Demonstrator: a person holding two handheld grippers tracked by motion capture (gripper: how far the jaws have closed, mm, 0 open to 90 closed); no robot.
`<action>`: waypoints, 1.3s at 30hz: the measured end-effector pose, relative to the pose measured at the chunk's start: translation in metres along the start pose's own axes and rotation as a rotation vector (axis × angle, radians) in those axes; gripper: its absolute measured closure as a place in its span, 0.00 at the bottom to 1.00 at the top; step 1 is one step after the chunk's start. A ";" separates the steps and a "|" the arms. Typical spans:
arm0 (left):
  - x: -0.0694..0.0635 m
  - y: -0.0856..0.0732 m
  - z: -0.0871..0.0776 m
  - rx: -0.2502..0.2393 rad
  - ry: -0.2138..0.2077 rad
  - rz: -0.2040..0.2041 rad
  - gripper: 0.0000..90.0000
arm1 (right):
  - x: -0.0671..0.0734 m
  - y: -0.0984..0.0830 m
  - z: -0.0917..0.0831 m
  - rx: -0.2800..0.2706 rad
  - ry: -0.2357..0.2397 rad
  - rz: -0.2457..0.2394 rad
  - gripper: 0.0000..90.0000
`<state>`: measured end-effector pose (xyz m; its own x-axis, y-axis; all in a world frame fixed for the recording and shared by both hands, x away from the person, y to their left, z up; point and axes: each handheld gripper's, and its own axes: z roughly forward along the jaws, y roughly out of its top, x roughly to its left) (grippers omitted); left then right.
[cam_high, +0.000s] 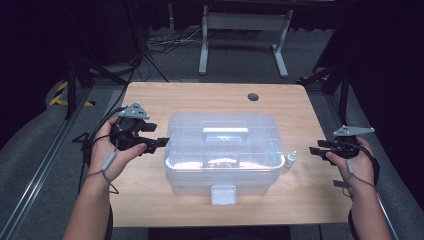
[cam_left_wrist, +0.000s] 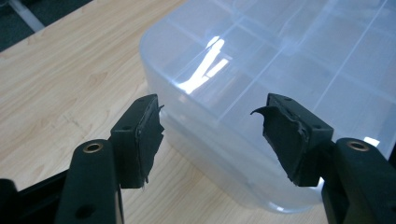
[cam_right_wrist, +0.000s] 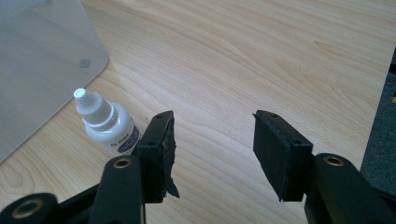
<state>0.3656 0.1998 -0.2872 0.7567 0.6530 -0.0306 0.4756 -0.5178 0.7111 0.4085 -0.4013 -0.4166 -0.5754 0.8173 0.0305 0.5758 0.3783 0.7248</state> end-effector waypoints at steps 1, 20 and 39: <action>-0.002 0.003 0.001 -0.006 -0.010 0.001 0.41 | 0.000 0.000 0.000 0.002 0.002 0.001 0.54; -0.037 0.052 0.043 0.004 -0.127 0.162 0.40 | 0.000 -0.022 -0.019 -0.026 0.005 0.063 0.51; -0.048 0.064 0.080 -0.054 -0.154 0.231 0.50 | 0.007 -0.030 -0.025 -0.017 -0.015 0.059 0.51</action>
<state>0.3950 0.0910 -0.2964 0.9035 0.4273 0.0330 0.2613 -0.6101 0.7480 0.3724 -0.4180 -0.4207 -0.5317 0.8445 0.0636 0.5983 0.3214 0.7340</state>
